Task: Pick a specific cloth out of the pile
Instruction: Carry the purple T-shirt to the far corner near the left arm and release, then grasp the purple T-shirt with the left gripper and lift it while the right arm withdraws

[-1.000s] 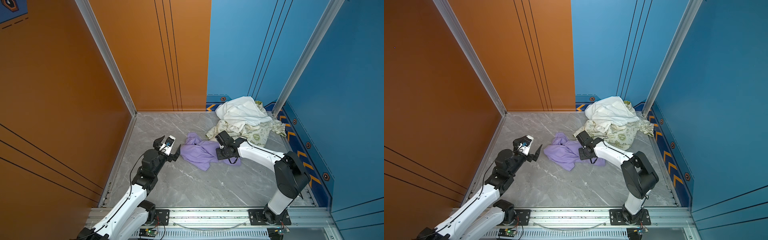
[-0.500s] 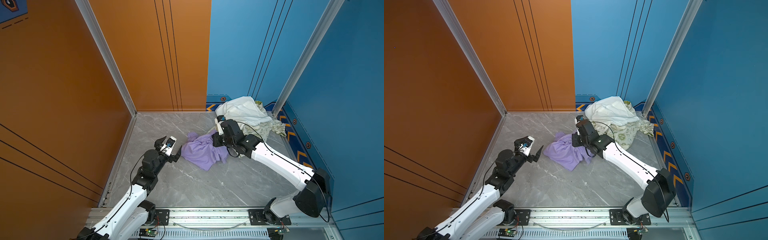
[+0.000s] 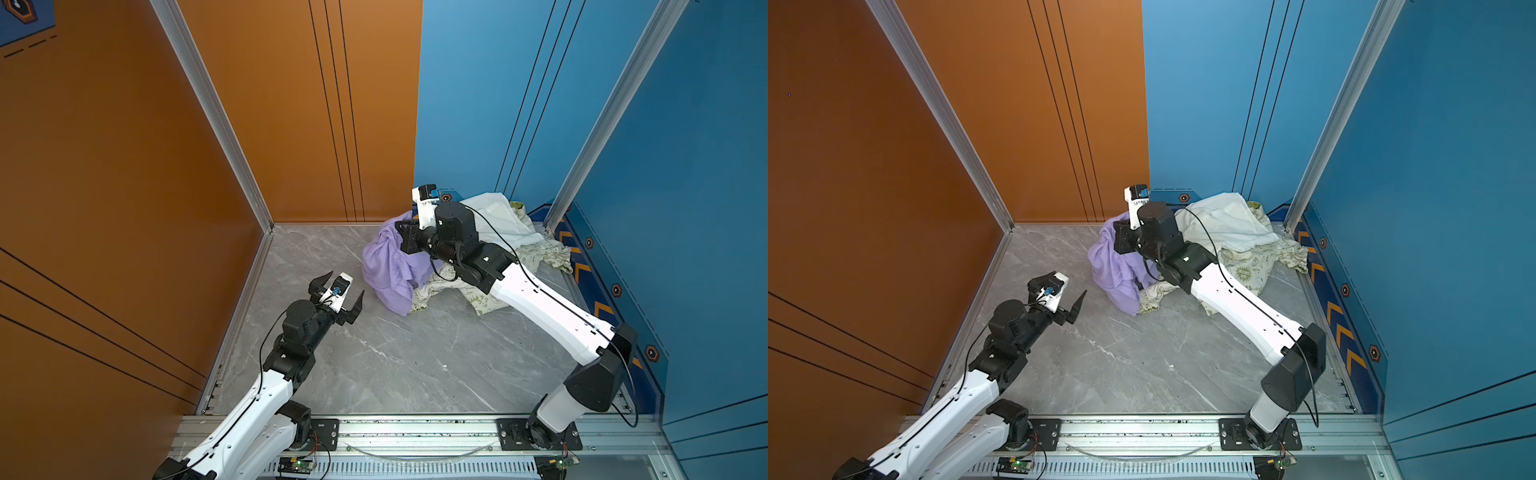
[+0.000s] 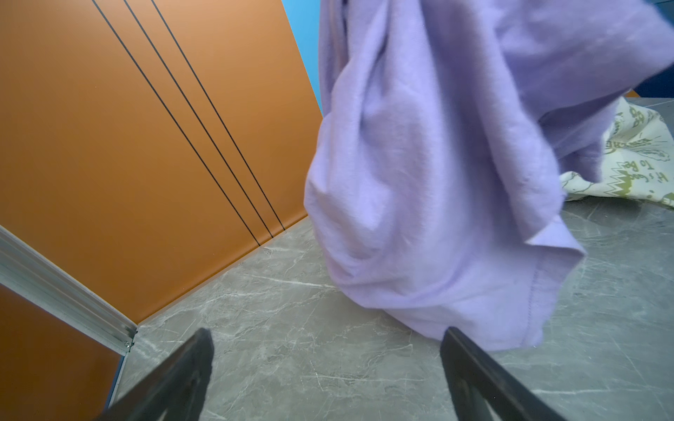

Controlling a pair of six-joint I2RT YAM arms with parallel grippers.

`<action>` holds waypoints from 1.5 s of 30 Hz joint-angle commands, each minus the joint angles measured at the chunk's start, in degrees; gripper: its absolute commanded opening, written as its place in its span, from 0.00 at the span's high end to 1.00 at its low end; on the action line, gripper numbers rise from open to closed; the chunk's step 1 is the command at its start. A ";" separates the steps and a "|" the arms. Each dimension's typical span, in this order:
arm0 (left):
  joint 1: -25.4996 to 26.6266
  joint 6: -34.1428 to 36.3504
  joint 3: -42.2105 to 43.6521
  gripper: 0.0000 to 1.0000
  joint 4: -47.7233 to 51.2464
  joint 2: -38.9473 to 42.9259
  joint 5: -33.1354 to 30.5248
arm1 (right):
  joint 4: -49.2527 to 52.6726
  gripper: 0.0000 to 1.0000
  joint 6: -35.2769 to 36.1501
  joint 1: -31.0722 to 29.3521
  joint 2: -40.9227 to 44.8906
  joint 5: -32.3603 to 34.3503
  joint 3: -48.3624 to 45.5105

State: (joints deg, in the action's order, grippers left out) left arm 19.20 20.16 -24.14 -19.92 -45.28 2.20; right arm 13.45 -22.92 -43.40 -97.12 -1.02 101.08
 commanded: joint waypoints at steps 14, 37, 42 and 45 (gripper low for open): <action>0.84 2.77 2.60 0.02 -3.17 4.39 -12.10 | 4.16 0.92 -7.41 -2.04 -34.50 -10.36 38.80; -7.02 -19.54 -11.53 0.02 14.49 -12.30 -13.67 | 5.81 0.14 5.06 5.83 3.79 -4.02 -8.64; -11.10 -28.11 -18.19 0.04 19.41 -23.82 -8.99 | 4.09 0.00 7.90 6.81 15.07 -1.22 -17.99; -11.18 -32.27 -24.42 0.07 24.31 -29.78 -9.77 | 3.68 0.00 9.36 8.04 20.94 0.31 -22.82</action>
State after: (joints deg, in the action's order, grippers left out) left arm 8.14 -5.26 -43.90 -1.45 -72.20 -9.76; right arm 18.85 -16.27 -36.38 -80.07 -3.77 81.08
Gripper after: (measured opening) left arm 0.937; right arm 0.998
